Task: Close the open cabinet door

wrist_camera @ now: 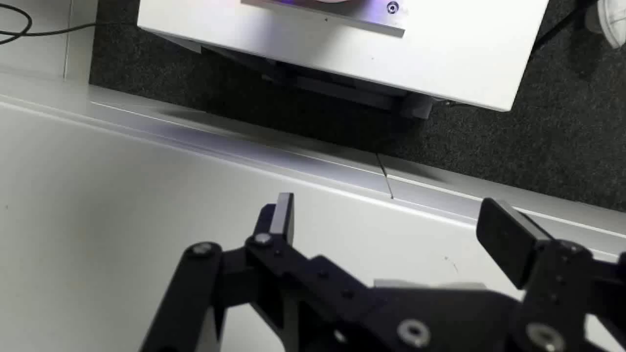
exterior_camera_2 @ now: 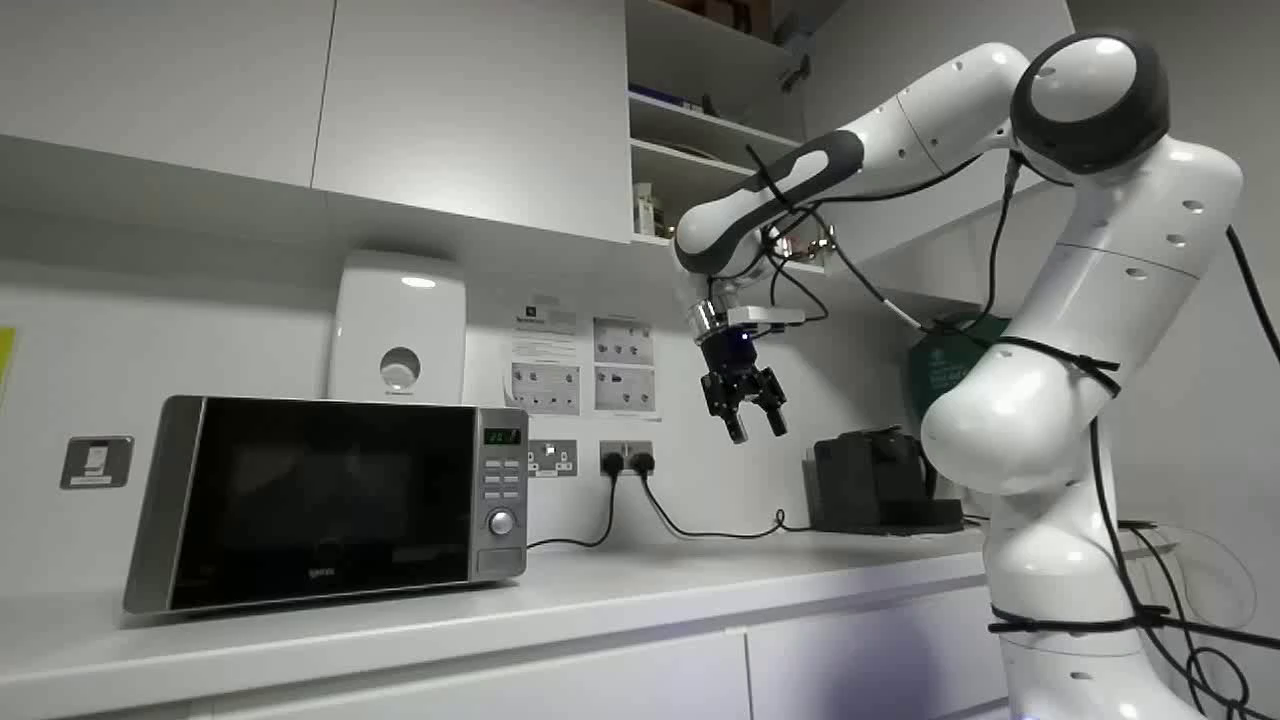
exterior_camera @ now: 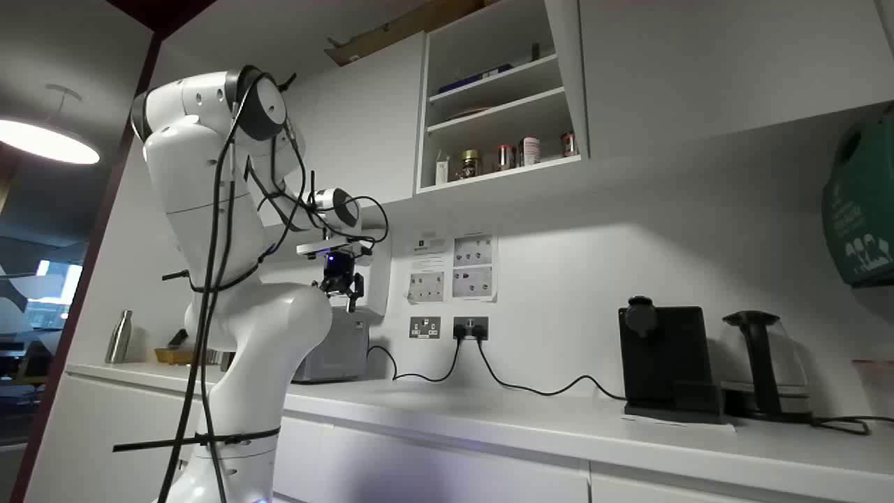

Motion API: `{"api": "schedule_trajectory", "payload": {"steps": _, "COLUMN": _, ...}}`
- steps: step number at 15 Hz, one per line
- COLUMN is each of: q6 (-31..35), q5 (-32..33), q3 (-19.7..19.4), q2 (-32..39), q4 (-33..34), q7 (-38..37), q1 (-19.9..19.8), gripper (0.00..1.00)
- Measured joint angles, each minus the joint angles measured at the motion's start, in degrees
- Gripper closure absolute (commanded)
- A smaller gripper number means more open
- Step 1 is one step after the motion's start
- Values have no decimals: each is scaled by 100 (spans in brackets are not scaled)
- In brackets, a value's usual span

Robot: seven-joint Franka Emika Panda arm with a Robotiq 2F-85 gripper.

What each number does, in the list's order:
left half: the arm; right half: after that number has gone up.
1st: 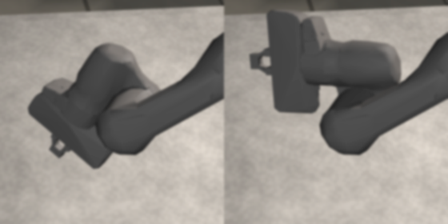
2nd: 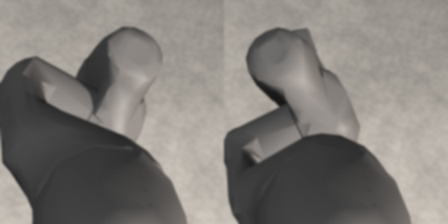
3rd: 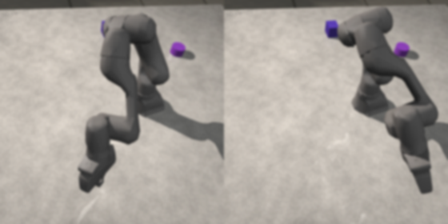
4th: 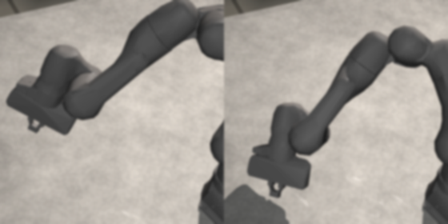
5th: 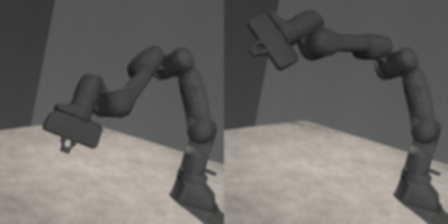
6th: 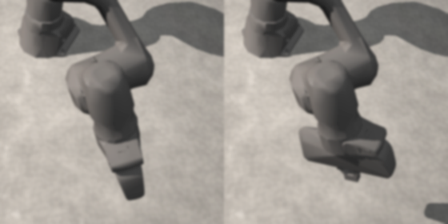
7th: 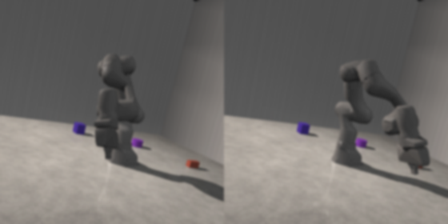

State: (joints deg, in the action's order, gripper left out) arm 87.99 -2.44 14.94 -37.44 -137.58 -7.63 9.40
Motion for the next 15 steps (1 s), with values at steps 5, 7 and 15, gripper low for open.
{"api": "schedule_trajectory", "payload": {"steps": 5, "q6": 0, "q5": 0, "q3": 0, "q2": -1, "q4": 0, "q7": 0, "q1": 0, "gripper": 0}}
{"api": "schedule_trajectory", "payload": {"steps": 7, "q6": 0, "q5": 0, "q3": 0, "q2": -1, "q4": 0, "q7": 0, "q1": 0, "gripper": 0}}
{"api": "schedule_trajectory", "payload": {"steps": 15, "q6": 0, "q5": 936, "q3": 32, "q2": -59, "q4": -3, "q7": -253, "q1": -52, "gripper": 0}}
